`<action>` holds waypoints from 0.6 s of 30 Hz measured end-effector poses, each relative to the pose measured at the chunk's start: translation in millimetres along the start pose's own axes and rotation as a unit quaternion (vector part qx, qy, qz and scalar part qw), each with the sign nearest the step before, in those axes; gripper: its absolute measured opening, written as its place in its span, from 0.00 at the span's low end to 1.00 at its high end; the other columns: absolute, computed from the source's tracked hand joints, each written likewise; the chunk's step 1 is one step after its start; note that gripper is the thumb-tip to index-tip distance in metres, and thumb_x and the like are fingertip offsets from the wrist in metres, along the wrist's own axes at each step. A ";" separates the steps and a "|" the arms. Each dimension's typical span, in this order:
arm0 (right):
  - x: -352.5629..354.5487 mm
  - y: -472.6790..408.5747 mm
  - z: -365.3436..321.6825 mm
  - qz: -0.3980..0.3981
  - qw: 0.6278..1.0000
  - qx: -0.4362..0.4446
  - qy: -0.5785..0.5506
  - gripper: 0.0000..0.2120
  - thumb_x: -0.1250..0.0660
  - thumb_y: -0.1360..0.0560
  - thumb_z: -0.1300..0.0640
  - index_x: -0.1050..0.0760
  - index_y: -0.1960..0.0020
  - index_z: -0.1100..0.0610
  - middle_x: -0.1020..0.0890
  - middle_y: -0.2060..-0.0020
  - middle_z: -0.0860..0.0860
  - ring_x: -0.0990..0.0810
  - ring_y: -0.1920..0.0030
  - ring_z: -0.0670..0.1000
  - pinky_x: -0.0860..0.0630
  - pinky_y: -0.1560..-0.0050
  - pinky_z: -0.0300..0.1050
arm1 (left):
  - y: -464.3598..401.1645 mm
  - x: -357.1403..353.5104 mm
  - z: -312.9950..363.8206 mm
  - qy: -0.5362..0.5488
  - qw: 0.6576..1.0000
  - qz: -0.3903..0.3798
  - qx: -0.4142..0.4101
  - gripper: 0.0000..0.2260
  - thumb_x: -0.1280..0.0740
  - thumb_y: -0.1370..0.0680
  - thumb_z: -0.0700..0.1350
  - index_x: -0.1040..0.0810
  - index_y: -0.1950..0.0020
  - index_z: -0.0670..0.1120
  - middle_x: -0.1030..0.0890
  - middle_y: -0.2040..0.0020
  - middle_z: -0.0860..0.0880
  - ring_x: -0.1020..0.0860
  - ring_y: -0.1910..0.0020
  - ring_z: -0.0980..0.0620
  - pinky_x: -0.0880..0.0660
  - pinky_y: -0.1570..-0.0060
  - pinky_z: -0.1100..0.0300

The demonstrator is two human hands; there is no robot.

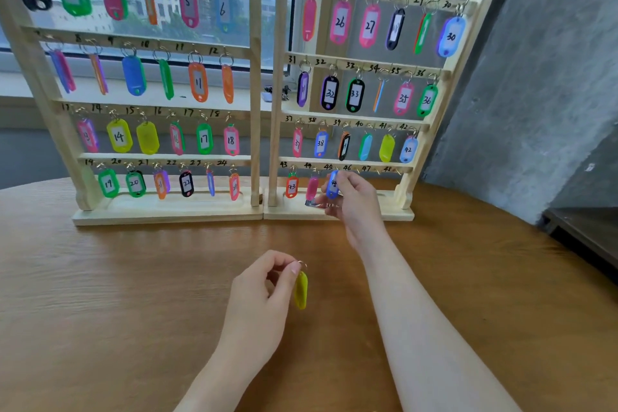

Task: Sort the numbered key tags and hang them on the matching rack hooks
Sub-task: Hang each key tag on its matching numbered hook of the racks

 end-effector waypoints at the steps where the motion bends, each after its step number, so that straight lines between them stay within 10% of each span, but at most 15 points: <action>1: 0.3 -1.8 1.4 0.000 1.000 0.004 0.007 0.12 0.42 0.14 0.53 0.21 0.49 0.55 0.16 0.64 0.49 0.15 0.63 0.52 0.24 0.65 0.44 | -0.2 -0.2 0.0 0.002 1.000 -0.001 0.003 0.08 0.34 0.18 0.46 0.19 0.56 0.52 0.22 0.69 0.58 0.28 0.71 0.60 0.31 0.68 0.69; 12: 4.9 -16.9 13.2 0.006 0.999 0.028 0.037 0.13 0.43 0.14 0.54 0.22 0.49 0.57 0.19 0.62 0.58 0.17 0.70 0.51 0.29 0.73 0.37 | 1.4 -0.6 1.9 -0.015 1.000 -0.008 0.019 0.09 0.34 0.18 0.47 0.18 0.57 0.53 0.20 0.66 0.46 0.28 0.71 0.57 0.32 0.70 0.68; 18: 13.6 -19.7 26.2 0.015 0.998 0.013 0.053 0.11 0.42 0.15 0.52 0.23 0.49 0.52 0.17 0.61 0.56 0.18 0.71 0.49 0.27 0.72 0.37 | -30.9 -10.5 17.3 -0.007 1.000 0.005 0.011 0.09 0.34 0.19 0.46 0.18 0.58 0.51 0.23 0.70 0.57 0.31 0.72 0.59 0.35 0.70 0.68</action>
Point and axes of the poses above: each hand's wrist, its own y-axis away from the middle knuckle, its own x-axis out of the back of the hand, z = x × y, the point moved 4 cm from there along -y, towards the middle knuckle
